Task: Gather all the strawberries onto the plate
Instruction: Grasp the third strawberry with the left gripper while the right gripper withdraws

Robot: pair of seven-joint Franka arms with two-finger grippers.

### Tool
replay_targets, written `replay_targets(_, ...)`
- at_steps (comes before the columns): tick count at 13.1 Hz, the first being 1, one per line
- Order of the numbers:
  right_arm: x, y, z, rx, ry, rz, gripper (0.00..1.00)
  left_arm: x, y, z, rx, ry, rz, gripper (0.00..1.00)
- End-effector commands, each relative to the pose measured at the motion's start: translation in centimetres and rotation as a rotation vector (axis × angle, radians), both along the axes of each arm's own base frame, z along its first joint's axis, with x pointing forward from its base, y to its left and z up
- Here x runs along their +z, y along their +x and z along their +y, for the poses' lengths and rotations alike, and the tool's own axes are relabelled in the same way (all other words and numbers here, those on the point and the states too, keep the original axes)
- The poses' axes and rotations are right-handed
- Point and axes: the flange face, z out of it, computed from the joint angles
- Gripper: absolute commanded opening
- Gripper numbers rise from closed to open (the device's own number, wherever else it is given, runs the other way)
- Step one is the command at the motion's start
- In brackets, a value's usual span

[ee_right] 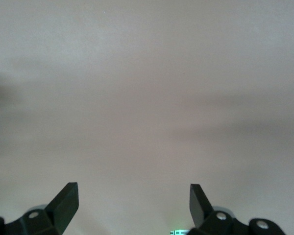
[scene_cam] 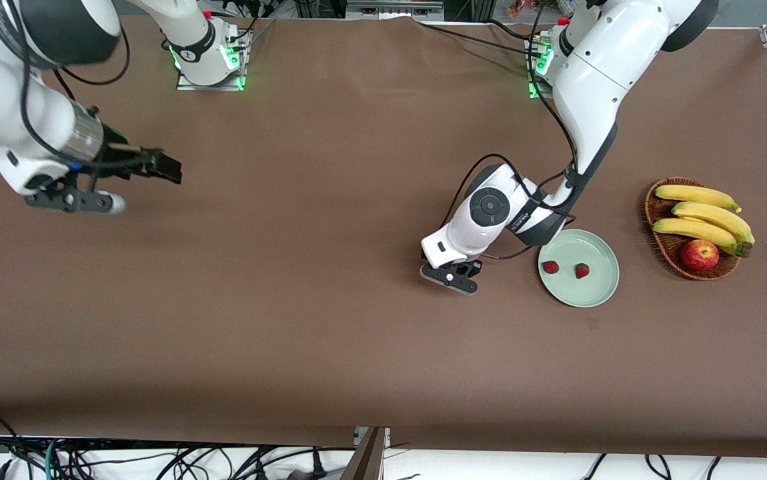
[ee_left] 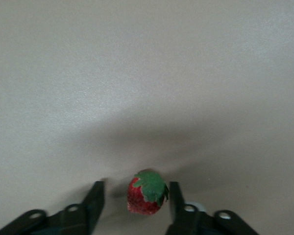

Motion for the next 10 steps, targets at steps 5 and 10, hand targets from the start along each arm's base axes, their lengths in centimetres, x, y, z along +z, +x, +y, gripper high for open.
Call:
replay_targets(5, 3.1, -1.2, -4.6, 0.081, -0.026, -0.087, 1.00, 5.0, 0.6, 3.0, -0.014, 0.134, 0.046, 0.00)
replay_targets(10, 4.6, -0.4, -4.7, 0.086, -0.056, -0.110, 1.00, 10.4, 3.7, 16.2, -0.302, 0.245, 0.188, 0.01)
